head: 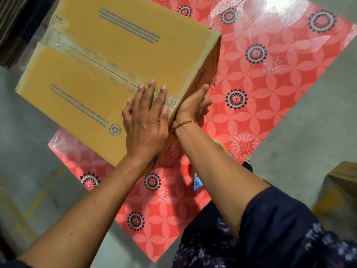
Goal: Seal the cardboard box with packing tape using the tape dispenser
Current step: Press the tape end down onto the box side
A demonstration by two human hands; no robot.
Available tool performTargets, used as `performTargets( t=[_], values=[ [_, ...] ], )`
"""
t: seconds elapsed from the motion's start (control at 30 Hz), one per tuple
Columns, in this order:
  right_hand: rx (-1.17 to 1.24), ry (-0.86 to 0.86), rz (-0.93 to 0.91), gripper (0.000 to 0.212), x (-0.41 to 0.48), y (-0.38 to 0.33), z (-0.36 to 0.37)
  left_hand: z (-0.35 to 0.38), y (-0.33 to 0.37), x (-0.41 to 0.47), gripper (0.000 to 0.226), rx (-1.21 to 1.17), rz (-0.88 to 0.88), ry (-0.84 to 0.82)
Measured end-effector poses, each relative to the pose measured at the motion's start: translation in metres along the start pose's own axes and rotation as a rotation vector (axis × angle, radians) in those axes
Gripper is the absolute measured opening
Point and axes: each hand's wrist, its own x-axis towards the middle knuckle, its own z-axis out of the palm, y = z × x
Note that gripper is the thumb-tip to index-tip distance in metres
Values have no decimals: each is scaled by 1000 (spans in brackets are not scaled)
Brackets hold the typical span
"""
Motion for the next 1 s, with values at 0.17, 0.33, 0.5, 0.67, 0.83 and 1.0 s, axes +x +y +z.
performTargets(
  t=[0.17, 0.33, 0.5, 0.67, 0.83, 1.0],
  values=[
    [-121, 9, -276, 45, 15, -2, -4, -1, -1, 3, 49, 2, -7, 23],
    [-178, -146, -340, 27, 40, -40, -34, -5, 2, 2, 48, -24, -25, 36],
    [-236, -315, -597, 22, 48, -125, -52, -17, 3, -2, 53, -66, -105, 94],
    [-650, -587, -773, 55, 33, -188, -45, -32, 10, -21, 48, -53, -300, 283],
    [-1006, -925, -807, 64, 14, -215, -11, -26, 2, -76, 64, -123, -817, 489],
    [-1404, -1014, -702, 49, 6, -218, -6, -8, 0, -95, 92, -731, -1267, 394]
  ],
)
